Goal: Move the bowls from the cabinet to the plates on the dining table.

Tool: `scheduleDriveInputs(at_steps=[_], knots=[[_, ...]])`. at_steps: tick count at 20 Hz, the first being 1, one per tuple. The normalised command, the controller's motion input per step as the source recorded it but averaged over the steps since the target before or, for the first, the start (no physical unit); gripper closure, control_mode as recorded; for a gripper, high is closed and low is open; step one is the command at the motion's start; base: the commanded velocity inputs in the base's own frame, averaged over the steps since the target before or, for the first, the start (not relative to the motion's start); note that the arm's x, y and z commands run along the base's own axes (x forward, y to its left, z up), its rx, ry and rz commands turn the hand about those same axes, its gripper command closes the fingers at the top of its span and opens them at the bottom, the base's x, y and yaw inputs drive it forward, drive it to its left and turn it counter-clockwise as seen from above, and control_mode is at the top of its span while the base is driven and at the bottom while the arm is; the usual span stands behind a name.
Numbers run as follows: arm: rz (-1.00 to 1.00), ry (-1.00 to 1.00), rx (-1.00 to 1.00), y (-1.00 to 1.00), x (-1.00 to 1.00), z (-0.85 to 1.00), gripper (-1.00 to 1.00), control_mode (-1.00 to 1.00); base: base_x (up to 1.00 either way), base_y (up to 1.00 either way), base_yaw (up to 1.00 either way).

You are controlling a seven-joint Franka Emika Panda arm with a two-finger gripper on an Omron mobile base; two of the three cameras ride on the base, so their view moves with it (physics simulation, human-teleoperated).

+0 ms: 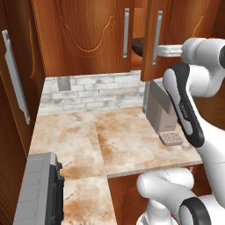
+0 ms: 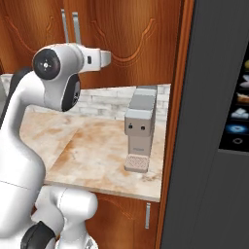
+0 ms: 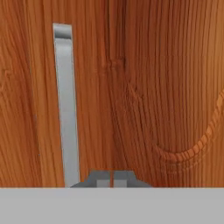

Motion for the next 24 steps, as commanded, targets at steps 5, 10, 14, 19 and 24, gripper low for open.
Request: scheduleDriveInputs(at_steps=[5, 10, 14, 19, 24], knots=[[0.01, 0.00, 0.00, -0.11, -0.40, -0.01, 1.00, -1.00, 0.00, 0.00, 0.00], [-0.01, 0.01, 0.00, 0.40, -0.03, 0.00, 1.00, -1.00, 0.00, 0.00, 0.00], [-0.04, 0.01, 0.00, 0.42, 0.00, 0.00, 1.00, -1.00, 0.00, 0.00, 0.00], [-0.07, 0.05, 0.00, 0.36, 0.02, 0.01, 1.00, -1.00, 0.00, 0.00, 0.00], [-0.15, 0.10, 0.00, 0.32, 0.16, 0.01, 1.00, -1.00, 0.00, 0.00, 0.00]])
